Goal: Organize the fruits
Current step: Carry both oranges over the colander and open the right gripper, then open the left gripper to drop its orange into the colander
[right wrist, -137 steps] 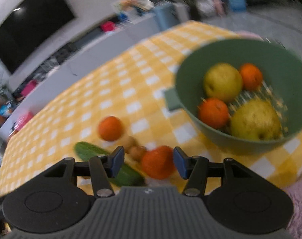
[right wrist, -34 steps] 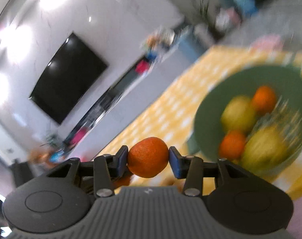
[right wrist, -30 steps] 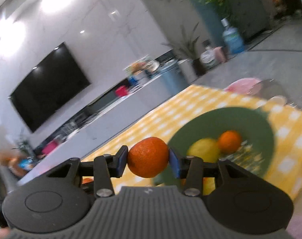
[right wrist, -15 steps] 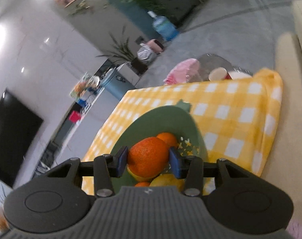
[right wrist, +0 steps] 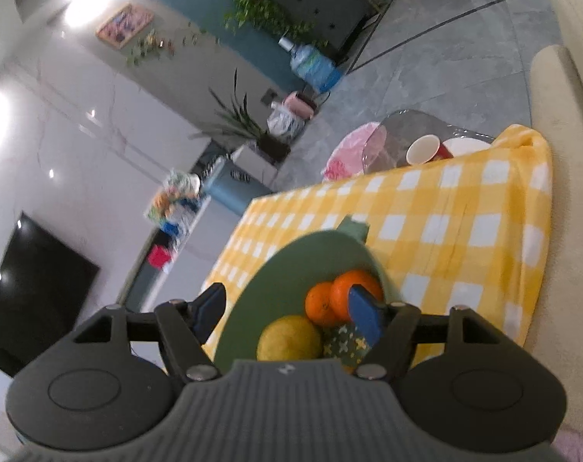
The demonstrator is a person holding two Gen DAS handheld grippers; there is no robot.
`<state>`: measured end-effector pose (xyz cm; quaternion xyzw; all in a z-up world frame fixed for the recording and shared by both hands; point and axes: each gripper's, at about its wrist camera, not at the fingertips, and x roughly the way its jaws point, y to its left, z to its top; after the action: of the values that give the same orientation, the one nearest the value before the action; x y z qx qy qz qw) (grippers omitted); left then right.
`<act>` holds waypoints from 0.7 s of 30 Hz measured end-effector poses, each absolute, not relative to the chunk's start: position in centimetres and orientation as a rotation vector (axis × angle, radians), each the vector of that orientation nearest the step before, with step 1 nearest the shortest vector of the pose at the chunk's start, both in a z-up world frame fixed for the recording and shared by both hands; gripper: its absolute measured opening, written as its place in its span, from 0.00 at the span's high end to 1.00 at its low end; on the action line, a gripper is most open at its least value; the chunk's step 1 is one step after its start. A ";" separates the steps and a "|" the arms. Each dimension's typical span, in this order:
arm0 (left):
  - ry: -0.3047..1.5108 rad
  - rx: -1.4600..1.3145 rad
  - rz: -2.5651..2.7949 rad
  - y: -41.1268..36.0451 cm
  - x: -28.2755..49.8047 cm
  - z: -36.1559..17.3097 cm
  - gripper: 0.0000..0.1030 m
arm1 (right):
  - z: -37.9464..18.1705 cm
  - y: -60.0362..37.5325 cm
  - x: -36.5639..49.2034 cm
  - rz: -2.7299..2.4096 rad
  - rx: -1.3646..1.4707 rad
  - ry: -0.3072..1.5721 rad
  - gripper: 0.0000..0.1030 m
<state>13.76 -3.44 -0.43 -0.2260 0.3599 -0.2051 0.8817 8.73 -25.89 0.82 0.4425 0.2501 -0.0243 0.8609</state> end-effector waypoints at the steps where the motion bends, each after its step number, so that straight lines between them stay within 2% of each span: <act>1: 0.750 -0.472 -0.444 -3.8 13.8 -0.5 0.49 | 0.8 -26.1 8.5 -0.055 0.950 0.514 0.34; 14: 0.780 -0.505 -0.602 -7.8 16.2 -2.4 0.49 | 0.1 -27.0 8.2 -0.022 1.008 0.493 0.34; 21: 0.756 -0.466 -0.557 -7.9 16.1 -2.9 0.43 | -0.2 -27.0 8.6 -0.020 1.008 0.511 0.34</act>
<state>16.09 -7.90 -2.92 -0.2225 0.3609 -0.2661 0.8657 8.64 -27.05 -0.19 0.4777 0.2419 -0.0094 0.8445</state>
